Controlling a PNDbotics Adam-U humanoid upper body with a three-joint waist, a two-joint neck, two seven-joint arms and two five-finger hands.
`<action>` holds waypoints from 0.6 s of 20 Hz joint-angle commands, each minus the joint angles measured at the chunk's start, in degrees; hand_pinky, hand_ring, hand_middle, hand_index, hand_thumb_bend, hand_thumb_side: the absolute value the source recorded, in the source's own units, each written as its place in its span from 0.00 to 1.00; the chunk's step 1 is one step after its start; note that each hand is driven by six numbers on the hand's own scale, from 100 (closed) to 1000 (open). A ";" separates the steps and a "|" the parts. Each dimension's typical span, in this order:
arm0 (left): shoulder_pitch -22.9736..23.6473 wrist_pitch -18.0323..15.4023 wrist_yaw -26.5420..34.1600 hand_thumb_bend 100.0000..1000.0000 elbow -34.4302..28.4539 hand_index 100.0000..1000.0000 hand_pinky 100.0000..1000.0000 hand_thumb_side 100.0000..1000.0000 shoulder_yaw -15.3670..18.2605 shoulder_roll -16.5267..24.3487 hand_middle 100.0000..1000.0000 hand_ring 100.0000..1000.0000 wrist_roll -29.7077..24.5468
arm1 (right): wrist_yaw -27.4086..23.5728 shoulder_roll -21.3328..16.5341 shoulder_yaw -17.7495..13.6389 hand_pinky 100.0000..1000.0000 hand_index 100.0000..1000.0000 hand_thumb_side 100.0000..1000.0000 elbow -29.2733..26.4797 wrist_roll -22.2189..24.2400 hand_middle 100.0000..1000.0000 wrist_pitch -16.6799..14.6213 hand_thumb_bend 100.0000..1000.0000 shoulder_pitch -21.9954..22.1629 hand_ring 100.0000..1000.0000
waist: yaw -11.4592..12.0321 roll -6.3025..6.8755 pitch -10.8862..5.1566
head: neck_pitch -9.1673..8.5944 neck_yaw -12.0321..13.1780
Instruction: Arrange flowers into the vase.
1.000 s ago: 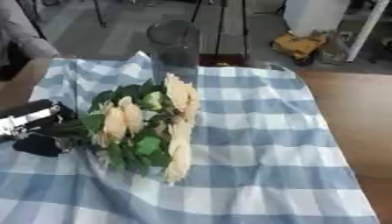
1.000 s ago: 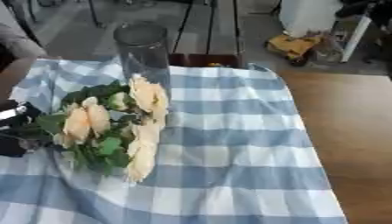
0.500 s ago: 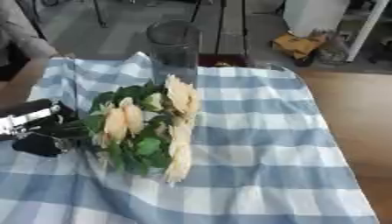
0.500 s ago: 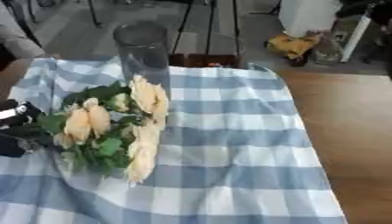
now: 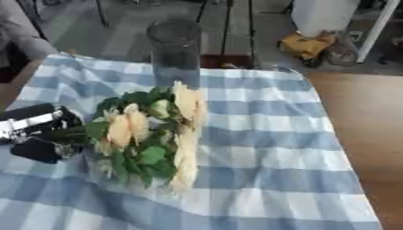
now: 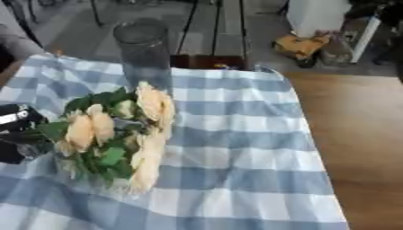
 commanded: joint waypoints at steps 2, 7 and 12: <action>-1.05 0.10 0.34 0.00 -1.25 0.45 0.00 0.22 1.17 1.83 0.19 0.03 0.03 | -0.42 -1.35 -0.56 0.65 0.79 1.00 -0.34 0.20 0.76 -0.05 0.00 -0.63 0.76 | 0.08 0.22 -0.98 | -0.56 0.21; -0.97 -0.14 0.51 0.00 -2.21 0.35 0.00 0.24 1.48 1.89 0.07 0.00 3.94 | -0.48 -1.30 -0.63 0.65 0.79 1.00 -0.35 0.16 0.76 0.00 0.00 -0.58 0.76 | 0.09 0.09 -1.03 | -0.76 0.15; -0.87 -1.14 1.56 0.00 -3.83 0.30 0.00 0.24 1.79 1.88 0.02 0.00 7.94 | -0.52 -1.31 -0.67 0.65 0.79 1.00 -0.30 -0.07 0.75 -0.09 0.00 -0.61 0.76 | 0.12 -0.10 -1.06 | -0.89 0.18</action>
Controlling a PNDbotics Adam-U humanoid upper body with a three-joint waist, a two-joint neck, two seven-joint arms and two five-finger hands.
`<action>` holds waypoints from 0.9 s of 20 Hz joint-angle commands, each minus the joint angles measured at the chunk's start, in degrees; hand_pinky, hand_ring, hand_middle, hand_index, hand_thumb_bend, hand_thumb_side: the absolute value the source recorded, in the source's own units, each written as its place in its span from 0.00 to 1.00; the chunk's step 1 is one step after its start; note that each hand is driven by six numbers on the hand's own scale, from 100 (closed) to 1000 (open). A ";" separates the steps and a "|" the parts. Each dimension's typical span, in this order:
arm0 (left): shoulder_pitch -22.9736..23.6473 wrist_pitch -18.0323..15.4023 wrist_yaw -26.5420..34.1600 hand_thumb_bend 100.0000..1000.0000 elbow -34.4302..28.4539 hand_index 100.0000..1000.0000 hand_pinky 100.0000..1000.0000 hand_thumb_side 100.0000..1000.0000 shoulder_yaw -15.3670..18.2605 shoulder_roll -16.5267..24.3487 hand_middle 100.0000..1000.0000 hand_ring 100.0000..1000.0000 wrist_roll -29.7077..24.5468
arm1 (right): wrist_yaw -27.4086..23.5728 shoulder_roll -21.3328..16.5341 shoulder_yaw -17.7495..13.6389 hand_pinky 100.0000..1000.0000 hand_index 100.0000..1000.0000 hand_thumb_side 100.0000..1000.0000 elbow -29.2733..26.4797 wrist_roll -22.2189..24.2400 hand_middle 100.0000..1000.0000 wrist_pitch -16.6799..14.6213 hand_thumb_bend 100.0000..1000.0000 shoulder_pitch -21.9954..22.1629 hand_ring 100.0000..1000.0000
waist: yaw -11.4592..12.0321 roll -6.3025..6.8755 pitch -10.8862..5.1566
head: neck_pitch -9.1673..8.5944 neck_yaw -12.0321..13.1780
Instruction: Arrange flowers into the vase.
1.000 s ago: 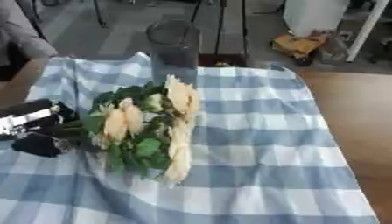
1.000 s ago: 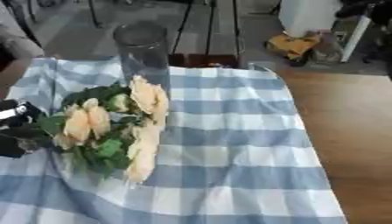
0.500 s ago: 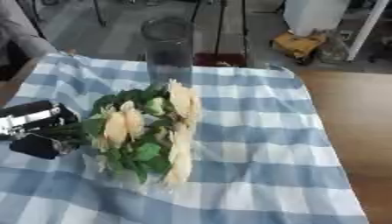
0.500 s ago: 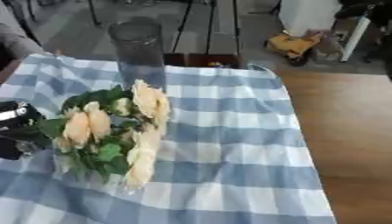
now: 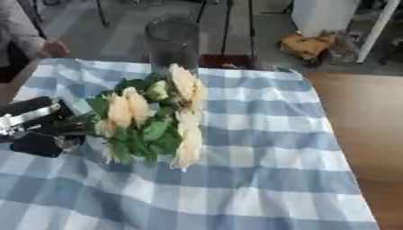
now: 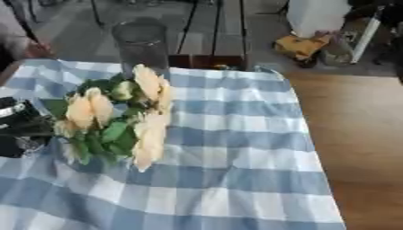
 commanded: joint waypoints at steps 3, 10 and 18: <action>-0.93 -1.24 3.64 0.00 -3.55 0.26 0.00 0.18 1.94 1.86 0.00 0.00 4.82 | -0.32 -1.33 -0.71 0.65 0.79 1.00 -0.31 -0.39 0.75 -0.14 0.00 -0.71 0.76 | 0.13 0.08 -1.10 | -0.81 0.08; -0.91 -1.95 8.98 0.00 -9.60 0.23 0.00 0.17 3.51 3.00 0.00 0.00 8.57 | -0.33 -1.39 -0.88 0.65 0.79 1.00 -0.48 -1.17 0.75 0.04 0.00 -0.65 0.76 | 0.18 0.05 -1.17 | -0.76 -0.01; -1.85 2.07 21.66 0.00 -15.44 0.22 0.00 0.39 6.89 2.61 0.00 0.00 14.14 | -0.31 -1.25 -1.02 0.65 0.79 1.00 -0.81 -1.88 0.75 0.46 0.00 -0.56 0.76 | 0.19 0.01 -1.37 | -0.50 -0.20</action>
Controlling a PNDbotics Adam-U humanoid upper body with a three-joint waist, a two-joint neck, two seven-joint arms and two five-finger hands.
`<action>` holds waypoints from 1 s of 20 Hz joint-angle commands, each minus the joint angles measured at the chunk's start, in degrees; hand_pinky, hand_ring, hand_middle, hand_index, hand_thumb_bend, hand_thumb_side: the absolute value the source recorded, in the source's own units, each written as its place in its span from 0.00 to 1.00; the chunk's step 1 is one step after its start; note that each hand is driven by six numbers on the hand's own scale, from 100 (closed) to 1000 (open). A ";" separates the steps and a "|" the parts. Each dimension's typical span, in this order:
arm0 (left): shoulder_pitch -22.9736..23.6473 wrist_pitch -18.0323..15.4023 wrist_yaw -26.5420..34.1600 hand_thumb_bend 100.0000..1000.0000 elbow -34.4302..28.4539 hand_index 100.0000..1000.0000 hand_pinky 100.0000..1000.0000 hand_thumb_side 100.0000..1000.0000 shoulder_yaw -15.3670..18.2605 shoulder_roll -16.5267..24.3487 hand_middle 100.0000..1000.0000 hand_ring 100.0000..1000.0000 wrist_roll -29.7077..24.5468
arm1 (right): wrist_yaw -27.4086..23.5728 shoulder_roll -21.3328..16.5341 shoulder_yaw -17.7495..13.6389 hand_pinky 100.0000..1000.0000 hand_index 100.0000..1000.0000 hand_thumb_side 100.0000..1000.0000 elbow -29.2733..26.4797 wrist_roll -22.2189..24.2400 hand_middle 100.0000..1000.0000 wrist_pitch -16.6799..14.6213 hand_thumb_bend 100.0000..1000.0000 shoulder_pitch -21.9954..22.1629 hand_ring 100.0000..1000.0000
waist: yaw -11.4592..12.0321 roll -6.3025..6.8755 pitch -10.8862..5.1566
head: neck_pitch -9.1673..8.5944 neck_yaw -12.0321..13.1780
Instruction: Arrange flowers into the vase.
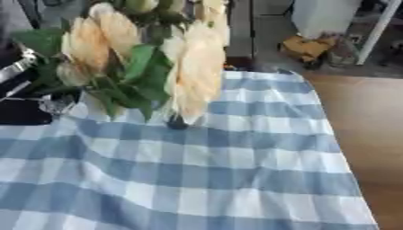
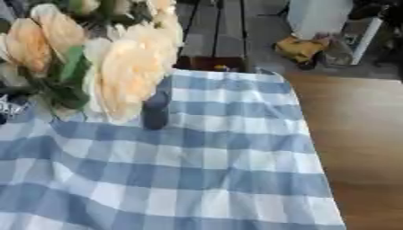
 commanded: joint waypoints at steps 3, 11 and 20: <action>-3.27 3.28 13.34 0.00 -3.14 0.21 0.00 0.48 2.77 0.89 0.00 0.00 9.41 | -0.35 -1.19 -0.43 0.65 0.79 1.00 -0.92 -0.65 0.75 0.08 0.00 -0.80 0.76 | -0.12 0.08 -1.49 | -0.15 0.03; -8.11 3.22 27.69 0.00 -3.04 0.22 0.00 0.58 3.08 -0.65 0.00 0.00 22.31 | -0.70 -0.91 0.04 0.65 0.79 1.00 -0.78 -0.60 0.75 0.03 0.00 -1.02 0.76 | -0.74 0.08 -1.90 | -0.90 5.00; -14.14 -0.27 38.55 0.00 0.47 0.15 0.00 0.73 4.05 -3.24 0.00 0.00 33.29 | -1.02 -0.45 0.00 0.65 0.79 1.00 -0.67 -0.66 0.75 0.24 0.00 -0.52 0.76 | -1.78 0.15 -2.64 | -0.77 7.97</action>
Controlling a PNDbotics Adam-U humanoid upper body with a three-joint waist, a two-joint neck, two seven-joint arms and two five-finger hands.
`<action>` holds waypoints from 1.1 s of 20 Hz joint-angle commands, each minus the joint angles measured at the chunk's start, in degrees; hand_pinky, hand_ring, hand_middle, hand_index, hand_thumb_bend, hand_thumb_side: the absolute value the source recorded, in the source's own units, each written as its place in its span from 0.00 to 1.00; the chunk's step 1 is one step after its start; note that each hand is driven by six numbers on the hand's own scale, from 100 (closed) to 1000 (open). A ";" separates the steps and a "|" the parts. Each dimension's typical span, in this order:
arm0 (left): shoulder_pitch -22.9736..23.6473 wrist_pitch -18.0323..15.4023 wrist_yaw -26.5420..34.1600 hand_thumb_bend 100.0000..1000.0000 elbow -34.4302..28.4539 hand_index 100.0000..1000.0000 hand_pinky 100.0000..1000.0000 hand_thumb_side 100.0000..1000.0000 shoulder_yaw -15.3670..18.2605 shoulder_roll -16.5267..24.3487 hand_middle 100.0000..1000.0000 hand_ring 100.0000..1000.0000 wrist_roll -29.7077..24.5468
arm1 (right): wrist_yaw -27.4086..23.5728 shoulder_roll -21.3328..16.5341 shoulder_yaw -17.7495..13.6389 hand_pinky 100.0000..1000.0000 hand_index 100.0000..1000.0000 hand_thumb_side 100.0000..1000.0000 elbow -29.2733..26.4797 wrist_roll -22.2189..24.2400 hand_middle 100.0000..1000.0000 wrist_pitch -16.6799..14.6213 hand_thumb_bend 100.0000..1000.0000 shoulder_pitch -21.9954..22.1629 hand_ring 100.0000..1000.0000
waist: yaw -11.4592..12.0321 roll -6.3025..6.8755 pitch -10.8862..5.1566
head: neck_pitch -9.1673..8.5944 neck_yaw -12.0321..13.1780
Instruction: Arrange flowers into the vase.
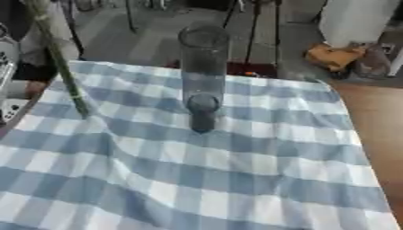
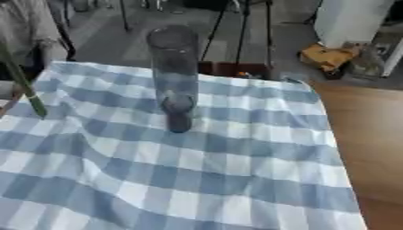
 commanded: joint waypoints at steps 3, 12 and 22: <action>-3.78 -4.30 3.73 0.00 2.57 0.13 0.00 0.75 1.18 -0.21 0.00 0.00 5.71 | -0.60 -0.84 -0.26 0.65 0.79 1.00 -0.70 -0.37 0.75 0.22 0.00 -0.60 0.75 | -0.56 0.13 -1.37 | -1.02 0.72; -9.92 -8.63 0.38 0.00 9.06 0.12 0.00 0.71 1.35 -1.09 0.00 0.00 8.86 | -0.90 -1.00 -0.01 0.65 0.78 1.00 -0.98 -0.58 0.75 0.51 0.00 -0.87 0.75 | -1.06 0.70 -1.33 | -1.07 -0.68; -14.32 -11.50 -1.27 0.00 13.94 0.12 0.00 0.73 2.73 -1.97 0.00 0.00 11.59 | -1.44 -0.38 0.60 0.64 0.78 1.00 -1.88 0.21 0.75 1.94 0.00 -0.86 0.75 | -2.21 1.98 -1.55 | -1.70 -0.38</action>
